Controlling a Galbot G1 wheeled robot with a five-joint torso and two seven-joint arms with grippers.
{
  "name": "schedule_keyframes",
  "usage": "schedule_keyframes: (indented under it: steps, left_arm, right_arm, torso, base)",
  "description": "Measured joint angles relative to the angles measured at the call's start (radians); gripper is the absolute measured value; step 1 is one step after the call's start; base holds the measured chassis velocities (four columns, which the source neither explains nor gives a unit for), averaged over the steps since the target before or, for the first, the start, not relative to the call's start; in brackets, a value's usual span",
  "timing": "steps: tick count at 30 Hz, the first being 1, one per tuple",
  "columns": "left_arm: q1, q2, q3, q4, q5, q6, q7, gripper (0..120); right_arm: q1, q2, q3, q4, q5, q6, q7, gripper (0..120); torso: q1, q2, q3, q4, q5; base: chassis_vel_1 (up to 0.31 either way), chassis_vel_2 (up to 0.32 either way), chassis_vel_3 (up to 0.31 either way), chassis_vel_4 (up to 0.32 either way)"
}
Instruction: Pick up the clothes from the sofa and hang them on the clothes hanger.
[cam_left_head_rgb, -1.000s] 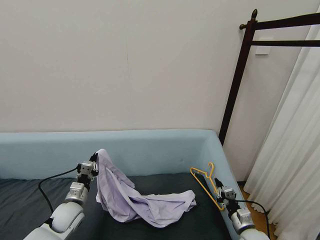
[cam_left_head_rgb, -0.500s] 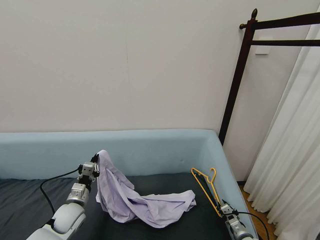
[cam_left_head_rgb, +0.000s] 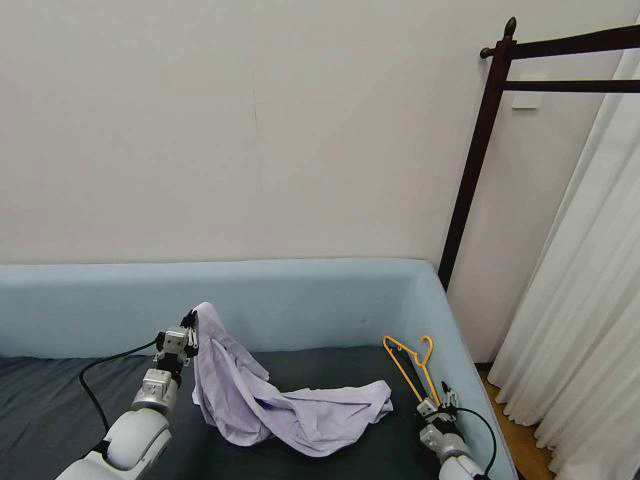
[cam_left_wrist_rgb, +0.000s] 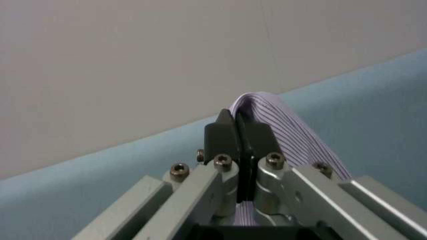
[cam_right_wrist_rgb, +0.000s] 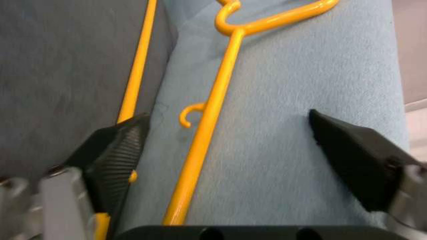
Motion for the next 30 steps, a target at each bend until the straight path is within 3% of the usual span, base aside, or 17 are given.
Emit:
schedule_keyframes:
  steps: [9, 30]
  left_arm:
    - [0.016, 0.005, -0.012, -0.012, 0.006, -0.008, -0.005, 0]
    - [-0.008, -0.008, 0.009, 0.009, 0.007, -0.011, -0.006, 0]
  right_arm:
    - [0.002, 0.020, 0.016, -0.049, -0.054, -0.026, 0.025, 100]
    - [-0.008, -0.016, 0.026, -0.046, -0.060, -0.097, 0.044, 27]
  torso:
    - [0.000, 0.000, 0.000, 0.0001, 0.0001]
    - [0.000, 0.000, 0.000, 0.0010, 0.0004]
  base:
    - [0.000, 0.000, 0.000, 0.000]
    - [0.000, 0.000, 0.000, 0.000]
